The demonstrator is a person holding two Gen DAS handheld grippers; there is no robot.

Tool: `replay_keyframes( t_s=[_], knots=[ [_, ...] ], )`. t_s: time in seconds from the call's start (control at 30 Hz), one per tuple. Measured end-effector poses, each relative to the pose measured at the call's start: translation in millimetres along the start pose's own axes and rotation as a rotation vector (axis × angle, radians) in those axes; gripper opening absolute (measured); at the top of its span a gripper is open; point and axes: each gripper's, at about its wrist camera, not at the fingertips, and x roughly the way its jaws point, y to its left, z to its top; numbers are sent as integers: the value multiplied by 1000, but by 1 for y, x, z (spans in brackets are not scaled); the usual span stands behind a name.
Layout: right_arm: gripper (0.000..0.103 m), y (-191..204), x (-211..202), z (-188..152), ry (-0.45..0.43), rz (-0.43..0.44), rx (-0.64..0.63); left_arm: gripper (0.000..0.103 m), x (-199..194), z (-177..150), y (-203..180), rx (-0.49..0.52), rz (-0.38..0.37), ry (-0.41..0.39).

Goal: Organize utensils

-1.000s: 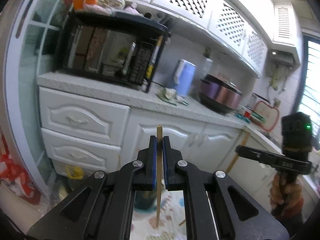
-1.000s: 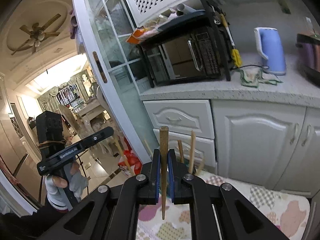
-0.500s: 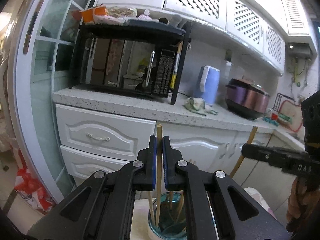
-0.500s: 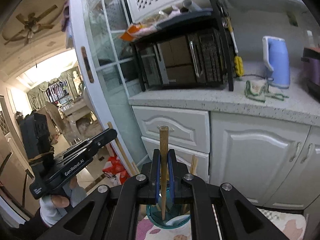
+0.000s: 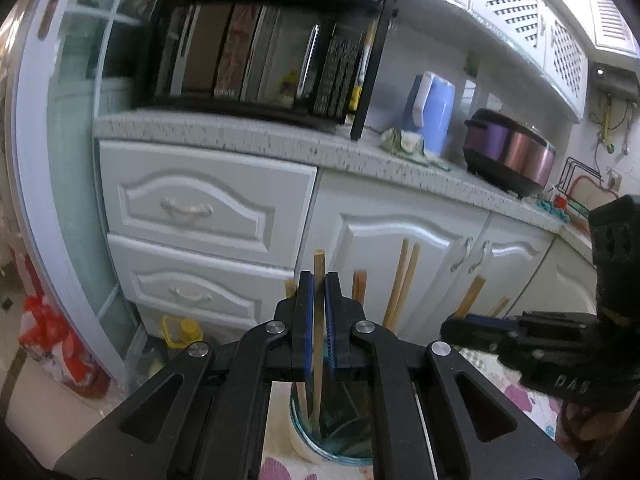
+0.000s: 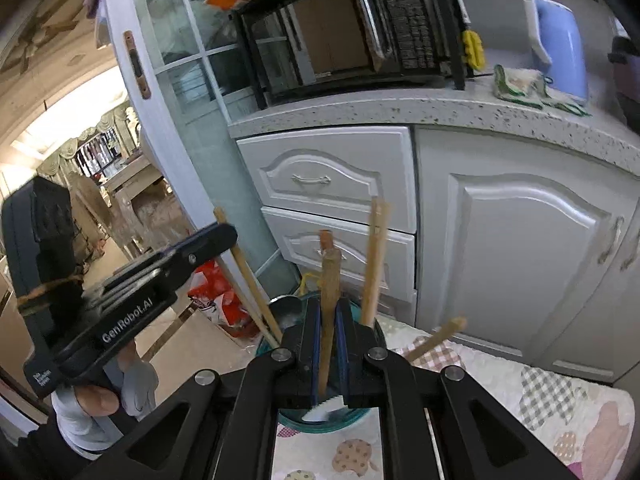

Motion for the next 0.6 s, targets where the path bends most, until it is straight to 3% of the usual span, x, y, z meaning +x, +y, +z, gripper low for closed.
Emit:
replay_keyframes(
  t_s=[0.07,0.17,0.2,0.33,0.4,0.6],
  knots=[
    [8,-4,-2,-1,14,7,11,4,0,-3,1,-21,-7,12],
    [31,-7,-4,-7,31,-5,24,5,-1,-4,0,-35,-7,15],
    [34,-9,-6,-10,28,-1,31,9,-3,-5,0,-39,-6,19],
    [34,-12,-16,-19,22,6,46,31,-11,-8,-1,-54,-30,29],
    [40,-13,-21,-22,16,9,53,41,-19,-10,-3,-54,-42,22],
    [44,-13,-37,-34,-13,-4,55,53,-40,-13,-12,-37,-61,7]
  ],
)
